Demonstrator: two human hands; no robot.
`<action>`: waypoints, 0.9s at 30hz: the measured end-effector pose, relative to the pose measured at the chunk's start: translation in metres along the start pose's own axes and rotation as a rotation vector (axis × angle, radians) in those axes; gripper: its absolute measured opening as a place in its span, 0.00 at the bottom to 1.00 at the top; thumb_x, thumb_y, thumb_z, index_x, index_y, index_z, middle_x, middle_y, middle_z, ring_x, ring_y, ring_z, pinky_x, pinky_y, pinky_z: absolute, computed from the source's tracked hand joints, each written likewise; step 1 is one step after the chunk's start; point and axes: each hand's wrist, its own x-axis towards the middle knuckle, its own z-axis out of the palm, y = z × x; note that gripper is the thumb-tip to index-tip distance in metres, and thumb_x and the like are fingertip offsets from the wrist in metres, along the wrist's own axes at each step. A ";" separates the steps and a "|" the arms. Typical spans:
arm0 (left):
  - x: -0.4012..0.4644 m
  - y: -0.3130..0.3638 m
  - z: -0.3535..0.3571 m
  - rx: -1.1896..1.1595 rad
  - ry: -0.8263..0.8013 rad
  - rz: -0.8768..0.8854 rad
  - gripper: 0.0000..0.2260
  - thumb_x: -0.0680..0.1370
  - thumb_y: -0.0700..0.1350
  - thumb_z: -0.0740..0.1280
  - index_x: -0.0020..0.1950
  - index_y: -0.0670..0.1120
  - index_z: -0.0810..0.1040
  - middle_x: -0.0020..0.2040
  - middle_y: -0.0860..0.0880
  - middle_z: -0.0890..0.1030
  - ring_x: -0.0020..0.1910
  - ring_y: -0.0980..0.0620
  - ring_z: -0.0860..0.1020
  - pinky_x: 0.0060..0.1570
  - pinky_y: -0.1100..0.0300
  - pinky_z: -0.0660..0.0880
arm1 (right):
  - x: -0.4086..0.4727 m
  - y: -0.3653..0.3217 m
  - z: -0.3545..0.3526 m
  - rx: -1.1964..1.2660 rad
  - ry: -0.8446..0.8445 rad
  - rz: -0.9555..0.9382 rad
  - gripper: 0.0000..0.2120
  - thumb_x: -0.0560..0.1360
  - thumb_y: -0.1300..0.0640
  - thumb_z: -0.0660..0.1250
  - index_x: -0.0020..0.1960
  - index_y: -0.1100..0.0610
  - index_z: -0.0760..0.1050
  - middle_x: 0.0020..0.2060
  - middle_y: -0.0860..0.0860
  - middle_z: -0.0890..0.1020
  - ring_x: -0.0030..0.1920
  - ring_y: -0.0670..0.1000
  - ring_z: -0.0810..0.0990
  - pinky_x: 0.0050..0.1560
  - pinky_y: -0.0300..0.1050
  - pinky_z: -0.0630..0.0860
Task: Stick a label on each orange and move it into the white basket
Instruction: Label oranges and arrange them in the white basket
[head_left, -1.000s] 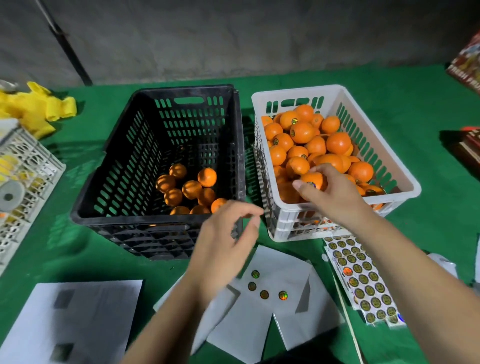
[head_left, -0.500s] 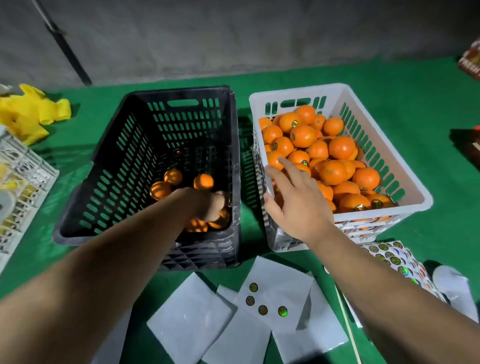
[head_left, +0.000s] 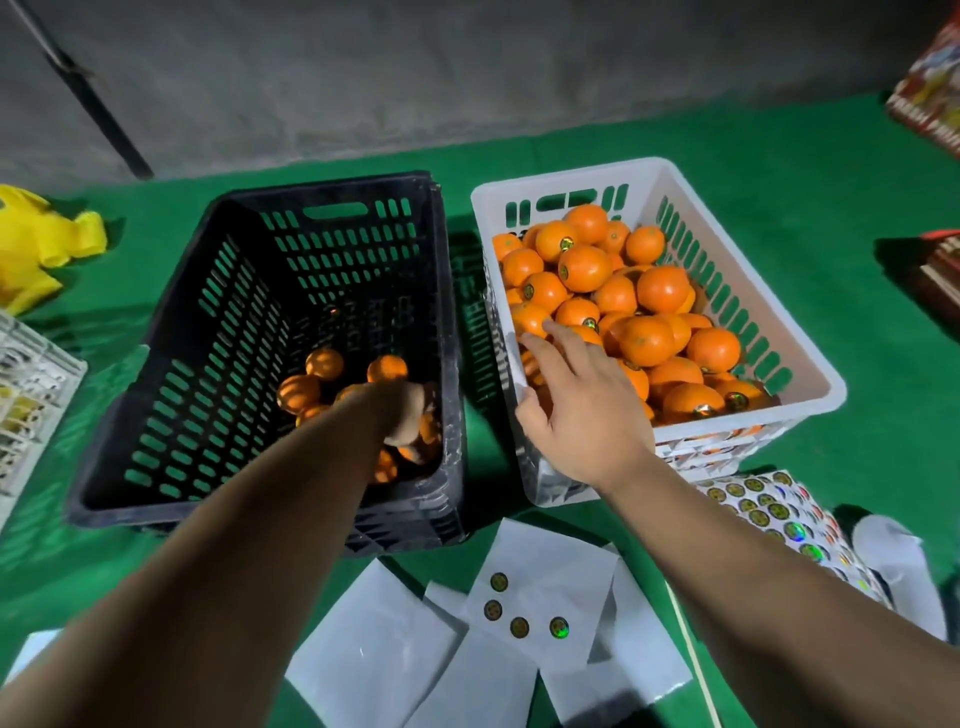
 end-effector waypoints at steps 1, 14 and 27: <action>-0.003 -0.005 -0.003 -0.037 0.119 0.049 0.25 0.78 0.40 0.73 0.73 0.39 0.69 0.65 0.38 0.79 0.56 0.40 0.80 0.60 0.46 0.80 | 0.001 0.000 0.000 -0.006 -0.003 0.009 0.26 0.80 0.46 0.60 0.76 0.51 0.68 0.76 0.55 0.69 0.65 0.61 0.74 0.61 0.59 0.75; -0.151 0.038 0.106 -0.698 1.246 0.355 0.36 0.67 0.53 0.83 0.71 0.54 0.69 0.68 0.52 0.67 0.58 0.66 0.68 0.44 0.60 0.74 | -0.011 -0.006 -0.003 0.033 0.034 0.016 0.18 0.82 0.51 0.61 0.69 0.58 0.73 0.58 0.58 0.75 0.57 0.62 0.73 0.57 0.57 0.72; -0.089 0.058 0.276 -1.269 0.293 0.429 0.28 0.74 0.54 0.79 0.67 0.55 0.68 0.65 0.46 0.73 0.58 0.47 0.80 0.52 0.55 0.82 | -0.201 -0.012 0.060 0.326 -0.430 0.286 0.13 0.79 0.61 0.69 0.63 0.56 0.79 0.60 0.48 0.77 0.60 0.51 0.78 0.61 0.46 0.77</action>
